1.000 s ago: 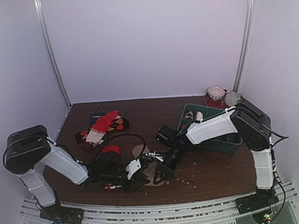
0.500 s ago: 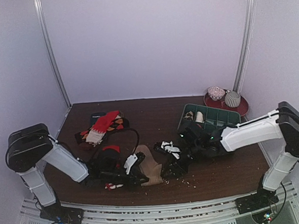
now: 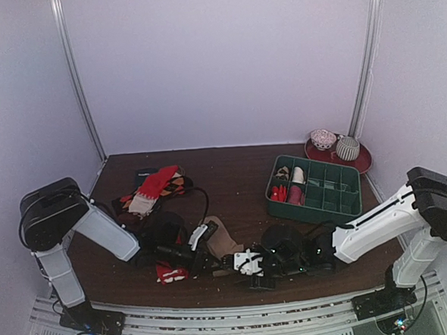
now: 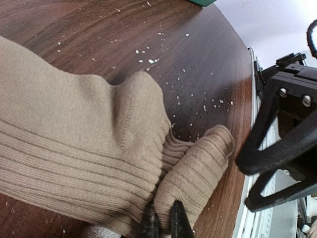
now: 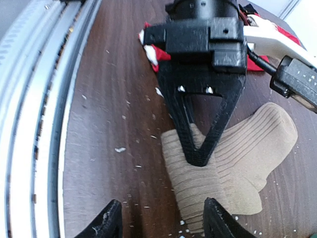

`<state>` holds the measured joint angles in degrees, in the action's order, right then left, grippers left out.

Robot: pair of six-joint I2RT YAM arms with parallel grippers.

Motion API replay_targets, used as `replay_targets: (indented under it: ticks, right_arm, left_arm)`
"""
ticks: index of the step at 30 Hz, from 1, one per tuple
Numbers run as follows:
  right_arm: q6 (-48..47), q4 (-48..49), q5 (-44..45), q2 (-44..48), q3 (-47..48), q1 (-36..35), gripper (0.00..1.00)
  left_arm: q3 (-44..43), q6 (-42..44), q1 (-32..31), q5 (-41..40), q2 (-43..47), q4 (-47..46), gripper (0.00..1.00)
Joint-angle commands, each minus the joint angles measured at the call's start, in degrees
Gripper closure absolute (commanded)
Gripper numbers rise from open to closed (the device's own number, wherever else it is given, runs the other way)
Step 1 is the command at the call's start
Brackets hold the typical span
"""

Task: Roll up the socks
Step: Roll a pair of socks at the center of the board.

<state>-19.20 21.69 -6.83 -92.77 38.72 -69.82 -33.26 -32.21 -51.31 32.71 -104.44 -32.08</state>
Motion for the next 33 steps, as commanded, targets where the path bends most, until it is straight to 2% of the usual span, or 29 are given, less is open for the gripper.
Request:
replay_targets:
  ticks: [1,8,11,17,20,21,23,25,29,33]
  right_arm:
    - [-5.0,3.4,7.7,-2.6,1.6,-0.3,0.43]
    - [-7.6,3.5,9.6,-7.2,3.9,-0.3,0.44]
    - [-7.1,1.3,8.9,-9.0,5.1,-0.3,0.48]
    - [-1.3,-4.2,8.8,-12.7,5.8,0.1,0.76]
    - [3.0,-5.6,5.6,-12.4,5.0,1.3,0.87]
    - [4.6,-6.0,3.3,-11.9,4.7,2.1,0.89]
    - [7.3,-7.1,-2.1,-11.1,4.4,3.4,0.91]
    - [9.5,-9.7,-8.7,-10.6,5.4,4.7,0.92]
    - [13.4,-20.7,-18.6,-13.0,11.4,7.7,0.92]
    - [16.4,-35.9,-25.4,-19.2,21.4,11.2,0.92]
  left_arm:
    - [2.2,-0.3,0.0,-2.5,-3.9,14.1,1.00]
    - [2.7,0.6,0.0,-2.1,-4.2,14.3,1.00]
    - [2.7,1.0,0.1,-1.8,-4.2,14.3,1.00]
    - [3.2,2.0,0.4,-1.4,-3.7,14.1,1.00]
    - [2.4,4.6,0.8,-3.9,-1.0,15.6,0.99]
    - [2.0,6.0,0.7,-5.6,0.7,16.6,0.93]
    - [0.7,8.7,0.8,-10.6,4.9,18.6,0.75]
    - [0.0,11.6,0.8,-16.2,10.6,20.2,0.65]
    - [1.8,17.9,0.7,-22.7,21.9,17.6,0.57]
    - [8.0,23.6,-0.4,-21.6,31.4,8.8,0.46]
